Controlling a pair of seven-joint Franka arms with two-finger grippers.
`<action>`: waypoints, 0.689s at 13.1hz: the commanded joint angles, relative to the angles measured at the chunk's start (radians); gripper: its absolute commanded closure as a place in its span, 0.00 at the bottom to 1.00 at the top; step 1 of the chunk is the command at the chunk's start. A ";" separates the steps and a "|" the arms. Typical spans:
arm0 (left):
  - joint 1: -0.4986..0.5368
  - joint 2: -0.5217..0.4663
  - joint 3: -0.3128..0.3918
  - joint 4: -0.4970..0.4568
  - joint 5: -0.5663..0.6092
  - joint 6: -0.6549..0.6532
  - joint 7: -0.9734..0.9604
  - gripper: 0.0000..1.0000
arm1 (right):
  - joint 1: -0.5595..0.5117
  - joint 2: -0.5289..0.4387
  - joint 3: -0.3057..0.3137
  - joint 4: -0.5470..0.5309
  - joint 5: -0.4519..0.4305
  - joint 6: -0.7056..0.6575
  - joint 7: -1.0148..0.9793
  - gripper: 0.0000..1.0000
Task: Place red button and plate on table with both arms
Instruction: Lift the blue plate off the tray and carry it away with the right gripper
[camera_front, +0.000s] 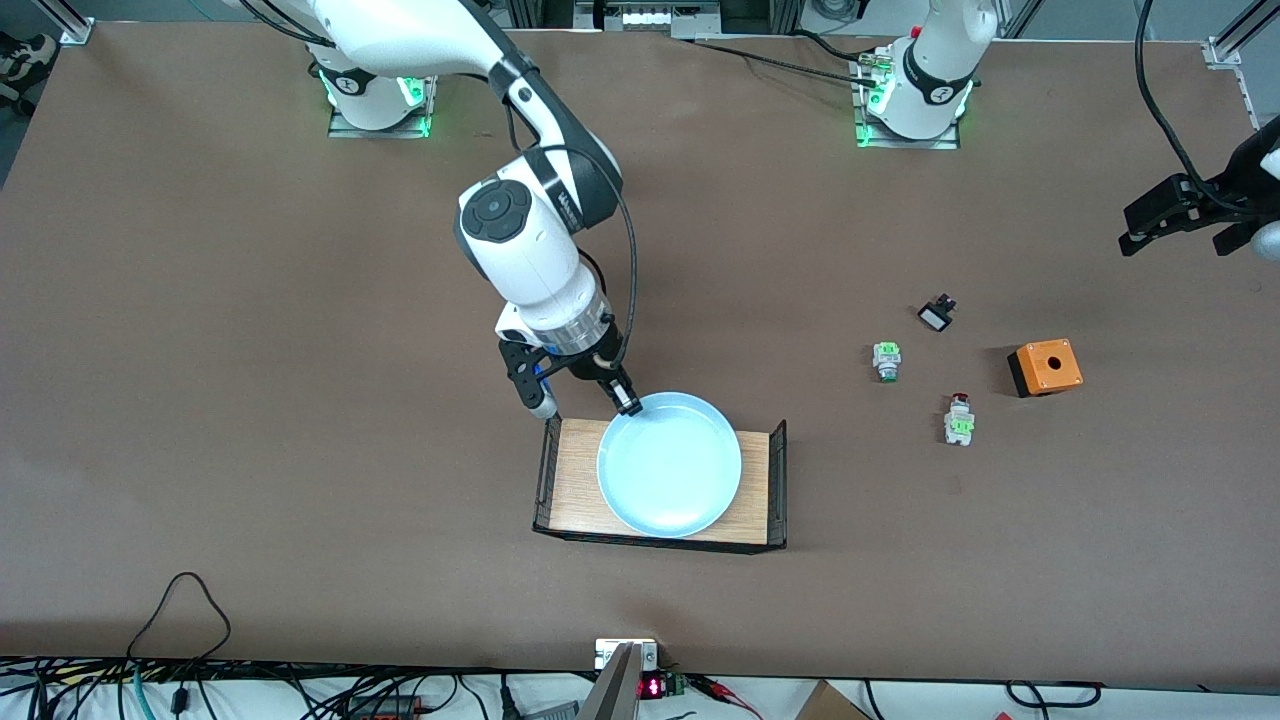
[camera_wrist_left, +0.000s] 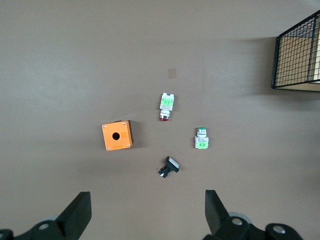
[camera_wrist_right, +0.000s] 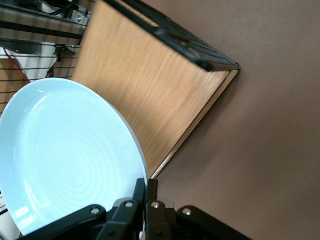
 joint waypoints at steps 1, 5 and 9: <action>0.002 0.006 -0.004 0.026 -0.018 -0.022 -0.014 0.00 | -0.006 -0.031 -0.007 0.059 0.012 -0.080 -0.010 1.00; -0.001 0.006 -0.006 0.026 -0.018 -0.040 -0.014 0.00 | -0.057 -0.090 -0.005 0.061 0.017 -0.138 -0.054 1.00; -0.007 0.011 -0.006 0.061 -0.017 -0.042 -0.031 0.00 | -0.082 -0.108 -0.005 0.061 0.018 -0.177 -0.147 1.00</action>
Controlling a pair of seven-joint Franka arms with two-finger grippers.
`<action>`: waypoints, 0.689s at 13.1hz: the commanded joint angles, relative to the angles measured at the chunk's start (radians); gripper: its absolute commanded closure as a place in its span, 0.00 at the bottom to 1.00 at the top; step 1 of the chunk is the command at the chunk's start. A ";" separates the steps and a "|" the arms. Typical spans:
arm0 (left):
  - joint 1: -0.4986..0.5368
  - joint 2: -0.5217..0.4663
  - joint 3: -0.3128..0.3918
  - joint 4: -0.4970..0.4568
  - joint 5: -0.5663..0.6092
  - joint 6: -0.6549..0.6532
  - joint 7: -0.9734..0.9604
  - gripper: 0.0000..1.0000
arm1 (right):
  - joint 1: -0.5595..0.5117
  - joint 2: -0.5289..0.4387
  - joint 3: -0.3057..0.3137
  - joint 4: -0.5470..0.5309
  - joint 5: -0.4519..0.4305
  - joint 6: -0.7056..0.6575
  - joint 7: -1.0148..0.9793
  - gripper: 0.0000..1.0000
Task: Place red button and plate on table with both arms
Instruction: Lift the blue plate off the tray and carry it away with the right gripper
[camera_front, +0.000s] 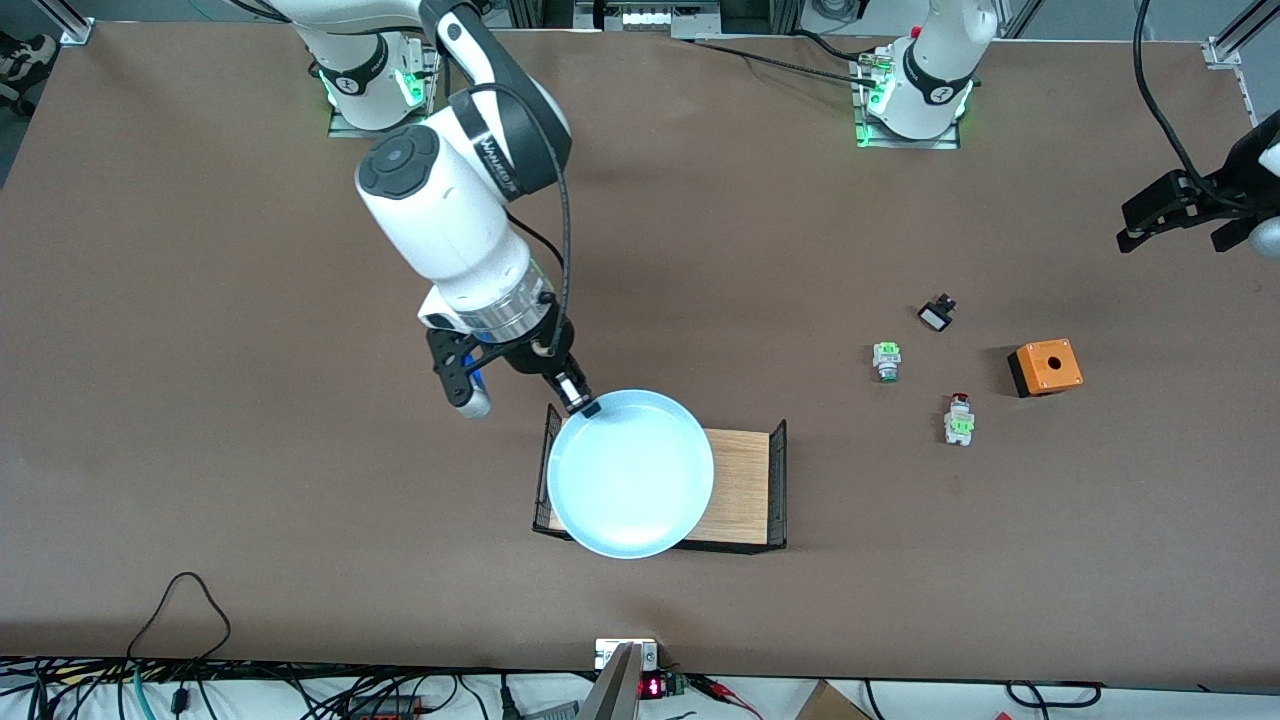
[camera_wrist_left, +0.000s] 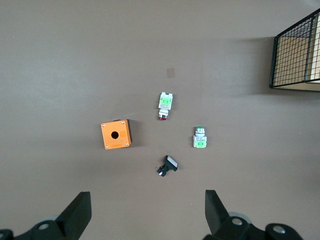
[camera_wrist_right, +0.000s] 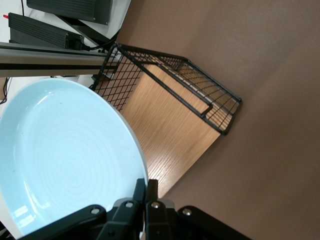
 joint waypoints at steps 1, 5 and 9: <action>-0.006 0.011 -0.002 0.044 -0.017 -0.028 -0.045 0.00 | -0.006 -0.009 0.006 0.003 0.018 -0.022 -0.062 1.00; -0.004 0.009 -0.036 0.044 -0.012 -0.054 -0.054 0.00 | -0.035 -0.008 0.007 0.004 0.018 -0.086 -0.213 1.00; -0.004 0.008 -0.036 0.045 -0.018 -0.056 -0.048 0.00 | -0.112 -0.065 0.003 -0.023 0.090 -0.204 -0.448 1.00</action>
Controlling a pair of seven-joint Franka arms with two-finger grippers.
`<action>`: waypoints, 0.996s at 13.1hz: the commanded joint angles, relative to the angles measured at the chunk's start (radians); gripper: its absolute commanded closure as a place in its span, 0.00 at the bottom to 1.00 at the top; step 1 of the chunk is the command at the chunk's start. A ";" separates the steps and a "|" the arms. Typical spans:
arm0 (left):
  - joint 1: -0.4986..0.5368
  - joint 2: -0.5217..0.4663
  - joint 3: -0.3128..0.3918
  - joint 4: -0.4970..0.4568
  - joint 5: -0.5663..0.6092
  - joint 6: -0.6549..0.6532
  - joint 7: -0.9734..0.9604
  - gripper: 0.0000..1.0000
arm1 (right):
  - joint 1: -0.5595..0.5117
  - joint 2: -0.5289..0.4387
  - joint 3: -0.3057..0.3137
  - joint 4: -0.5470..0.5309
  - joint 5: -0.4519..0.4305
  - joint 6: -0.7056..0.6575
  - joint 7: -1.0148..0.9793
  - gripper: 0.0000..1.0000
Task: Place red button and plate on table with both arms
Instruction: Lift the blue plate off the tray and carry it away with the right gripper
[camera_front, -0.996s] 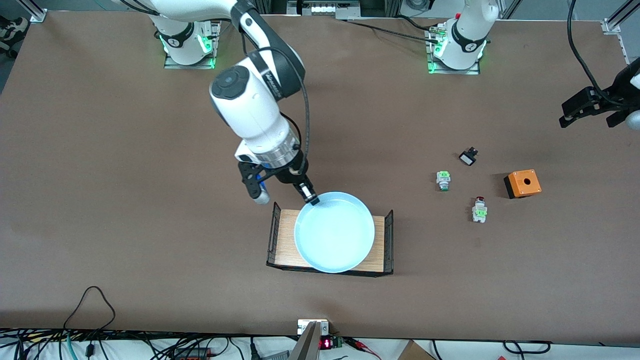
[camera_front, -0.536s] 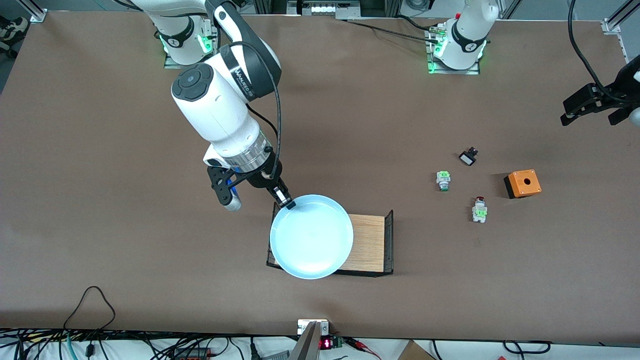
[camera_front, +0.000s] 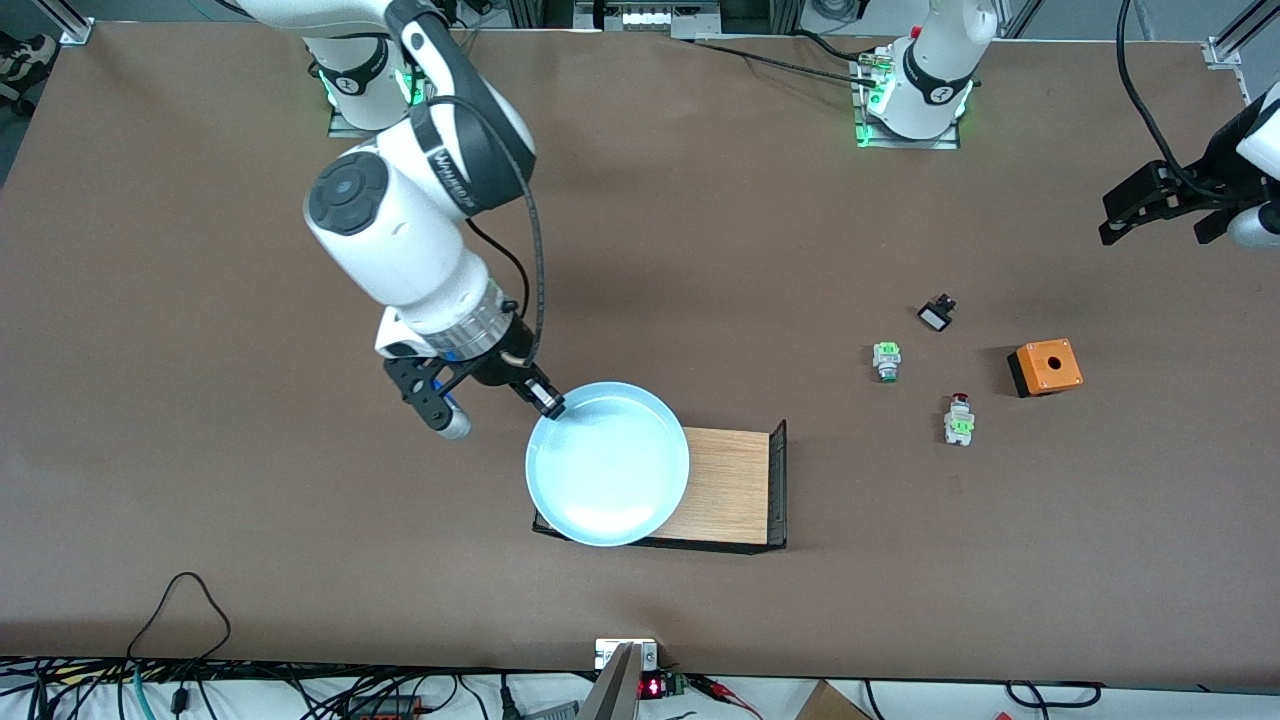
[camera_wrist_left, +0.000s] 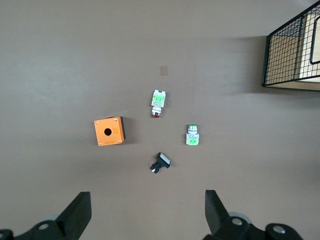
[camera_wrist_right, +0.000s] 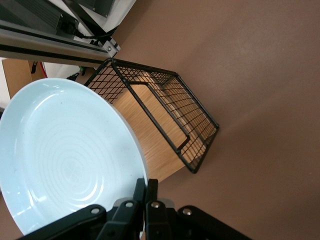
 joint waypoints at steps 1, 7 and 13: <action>0.000 0.005 0.000 0.028 -0.018 -0.029 -0.003 0.00 | -0.076 -0.073 0.005 -0.040 0.037 -0.124 -0.187 1.00; 0.009 0.005 0.001 0.034 -0.018 -0.064 -0.034 0.00 | -0.275 -0.182 0.005 -0.155 0.029 -0.364 -0.555 1.00; 0.003 0.005 0.001 0.031 -0.020 -0.074 -0.034 0.00 | -0.420 -0.222 0.005 -0.299 -0.181 -0.444 -0.989 1.00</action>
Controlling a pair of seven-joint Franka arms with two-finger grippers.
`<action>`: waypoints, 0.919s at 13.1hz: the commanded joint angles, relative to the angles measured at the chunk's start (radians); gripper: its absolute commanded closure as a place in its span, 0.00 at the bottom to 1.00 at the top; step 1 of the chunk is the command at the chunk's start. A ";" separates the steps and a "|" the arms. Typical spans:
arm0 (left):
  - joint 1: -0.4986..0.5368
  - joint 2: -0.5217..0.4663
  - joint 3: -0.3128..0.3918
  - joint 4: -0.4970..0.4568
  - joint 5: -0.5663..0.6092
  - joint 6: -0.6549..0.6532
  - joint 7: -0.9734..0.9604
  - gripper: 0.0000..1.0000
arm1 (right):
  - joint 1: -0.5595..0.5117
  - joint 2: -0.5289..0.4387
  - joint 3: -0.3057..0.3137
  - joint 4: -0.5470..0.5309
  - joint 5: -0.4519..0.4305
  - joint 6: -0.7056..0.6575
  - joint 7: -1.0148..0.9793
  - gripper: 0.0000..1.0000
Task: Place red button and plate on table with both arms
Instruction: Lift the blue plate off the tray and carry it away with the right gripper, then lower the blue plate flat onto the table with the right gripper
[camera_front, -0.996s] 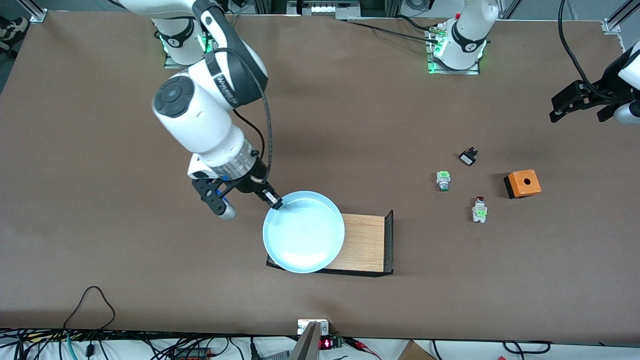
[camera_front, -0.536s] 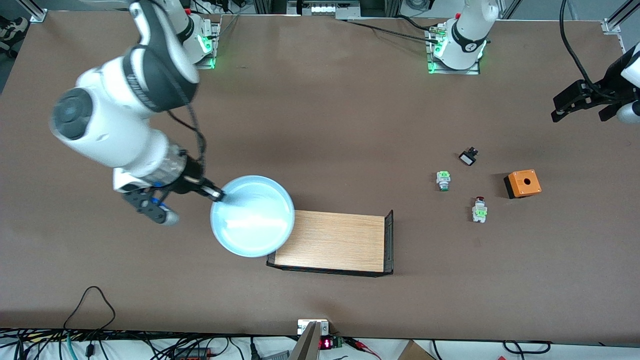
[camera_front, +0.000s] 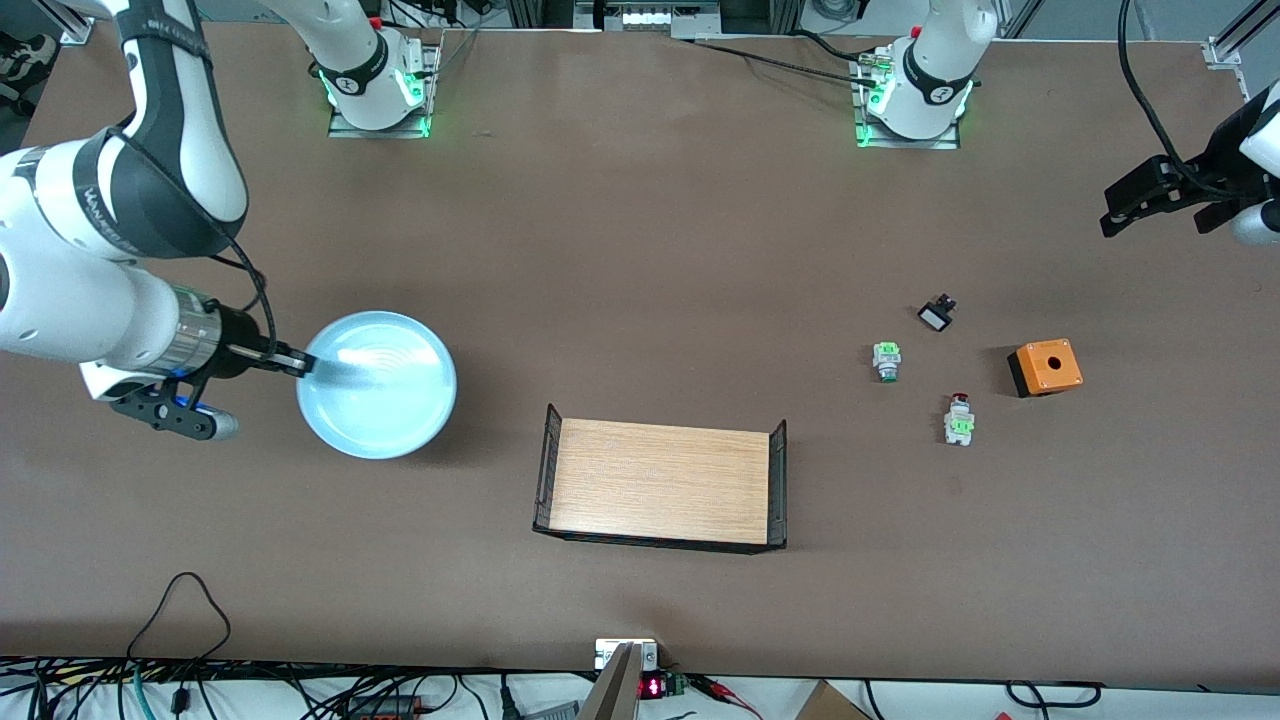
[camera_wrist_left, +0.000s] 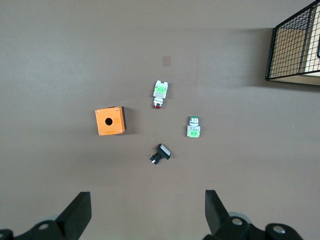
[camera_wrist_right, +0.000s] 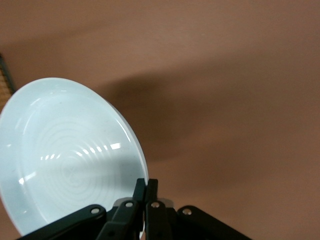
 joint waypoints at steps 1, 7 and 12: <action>0.009 0.003 0.000 0.023 -0.018 -0.032 0.003 0.00 | -0.058 -0.050 0.014 -0.102 -0.066 0.001 -0.193 1.00; 0.022 0.005 0.006 0.013 -0.026 -0.023 0.080 0.00 | -0.158 -0.088 0.016 -0.319 -0.094 0.125 -0.353 1.00; 0.022 0.009 0.003 0.023 -0.027 -0.024 0.074 0.00 | -0.196 -0.101 0.019 -0.513 -0.093 0.370 -0.418 1.00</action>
